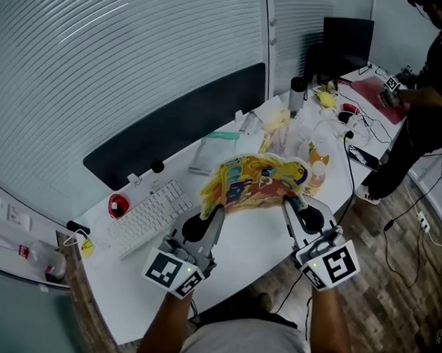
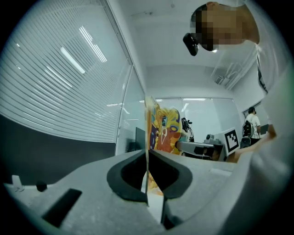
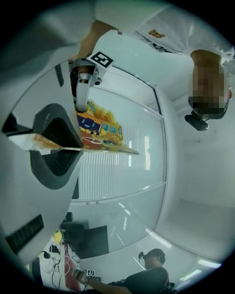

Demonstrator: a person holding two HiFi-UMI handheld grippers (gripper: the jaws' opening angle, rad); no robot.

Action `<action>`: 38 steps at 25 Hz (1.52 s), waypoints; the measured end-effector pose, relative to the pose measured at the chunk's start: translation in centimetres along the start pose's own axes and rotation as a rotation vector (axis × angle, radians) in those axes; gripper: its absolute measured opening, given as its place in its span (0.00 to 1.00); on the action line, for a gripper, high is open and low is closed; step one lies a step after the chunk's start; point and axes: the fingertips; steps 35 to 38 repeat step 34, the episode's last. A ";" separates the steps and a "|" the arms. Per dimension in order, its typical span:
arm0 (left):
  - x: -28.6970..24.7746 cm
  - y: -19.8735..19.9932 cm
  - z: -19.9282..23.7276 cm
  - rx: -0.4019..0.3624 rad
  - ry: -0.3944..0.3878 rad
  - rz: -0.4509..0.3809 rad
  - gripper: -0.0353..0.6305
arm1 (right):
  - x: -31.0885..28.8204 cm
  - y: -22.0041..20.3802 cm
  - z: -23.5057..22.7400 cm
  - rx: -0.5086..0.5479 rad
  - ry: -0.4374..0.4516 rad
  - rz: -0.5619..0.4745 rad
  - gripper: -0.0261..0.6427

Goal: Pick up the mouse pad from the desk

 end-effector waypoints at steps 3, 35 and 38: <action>0.0 -0.1 0.0 -0.003 -0.004 0.005 0.09 | -0.1 -0.1 -0.1 0.000 -0.009 0.003 0.07; 0.4 -0.3 -1.6 -0.010 -0.008 0.018 0.09 | 1.3 -0.7 -0.1 0.014 -0.026 0.021 0.07; 0.4 -0.3 -1.6 -0.010 -0.008 0.018 0.09 | 1.3 -0.7 -0.1 0.014 -0.026 0.021 0.07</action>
Point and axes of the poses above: the fingertips, and each gripper's own axes: x backward along the fingers, z to its left, y out of its top, and after that the axes turned 10 degrees about -x, right-handed
